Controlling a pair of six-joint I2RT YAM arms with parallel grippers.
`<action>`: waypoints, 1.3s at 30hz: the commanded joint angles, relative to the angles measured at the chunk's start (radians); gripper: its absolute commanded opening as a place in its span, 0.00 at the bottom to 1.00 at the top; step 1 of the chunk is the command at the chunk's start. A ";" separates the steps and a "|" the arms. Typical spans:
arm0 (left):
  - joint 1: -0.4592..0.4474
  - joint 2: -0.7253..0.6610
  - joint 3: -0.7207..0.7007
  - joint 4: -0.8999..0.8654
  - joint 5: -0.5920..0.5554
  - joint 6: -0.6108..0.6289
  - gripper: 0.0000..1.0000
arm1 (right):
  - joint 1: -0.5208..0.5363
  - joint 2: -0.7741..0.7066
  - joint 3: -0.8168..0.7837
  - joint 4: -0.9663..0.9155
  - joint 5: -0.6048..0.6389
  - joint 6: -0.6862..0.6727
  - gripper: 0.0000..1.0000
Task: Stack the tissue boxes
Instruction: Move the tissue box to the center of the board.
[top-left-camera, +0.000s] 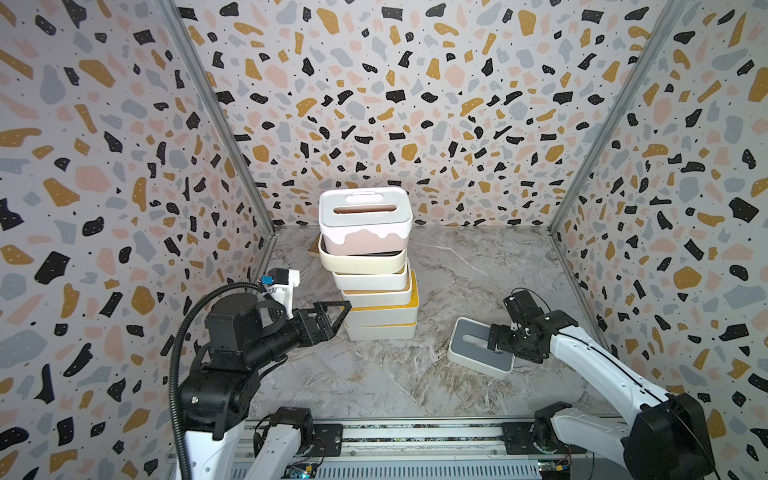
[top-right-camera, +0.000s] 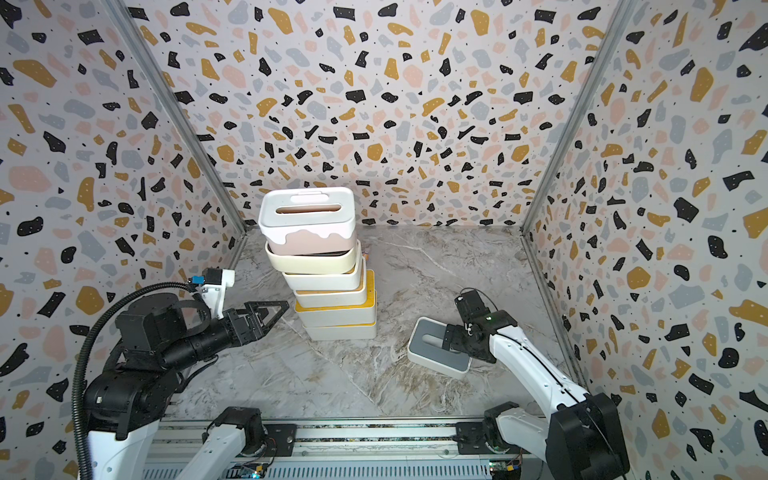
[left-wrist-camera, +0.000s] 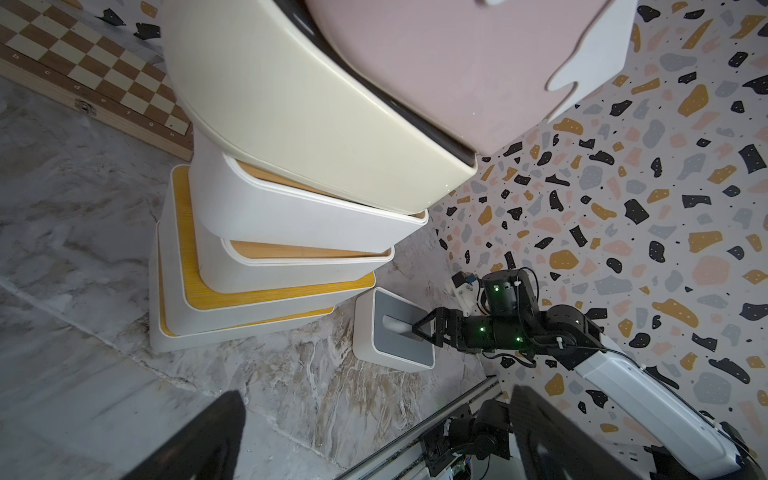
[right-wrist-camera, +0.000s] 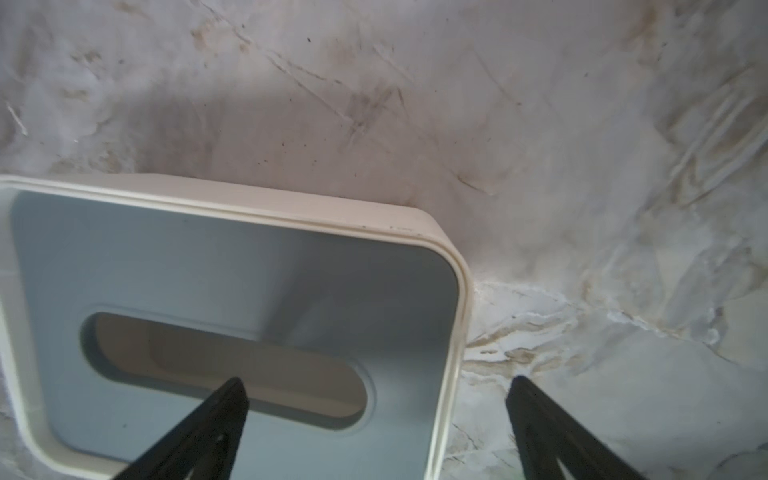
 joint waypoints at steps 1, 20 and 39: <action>-0.005 0.001 0.007 0.015 0.013 0.016 1.00 | -0.007 -0.001 -0.016 0.046 -0.040 -0.044 0.95; -0.005 0.018 0.013 0.009 -0.008 0.017 1.00 | 0.049 0.148 -0.046 0.200 -0.092 -0.070 0.76; -0.005 0.020 0.015 0.011 -0.026 0.006 1.00 | 0.048 0.098 -0.019 0.177 -0.102 -0.071 0.56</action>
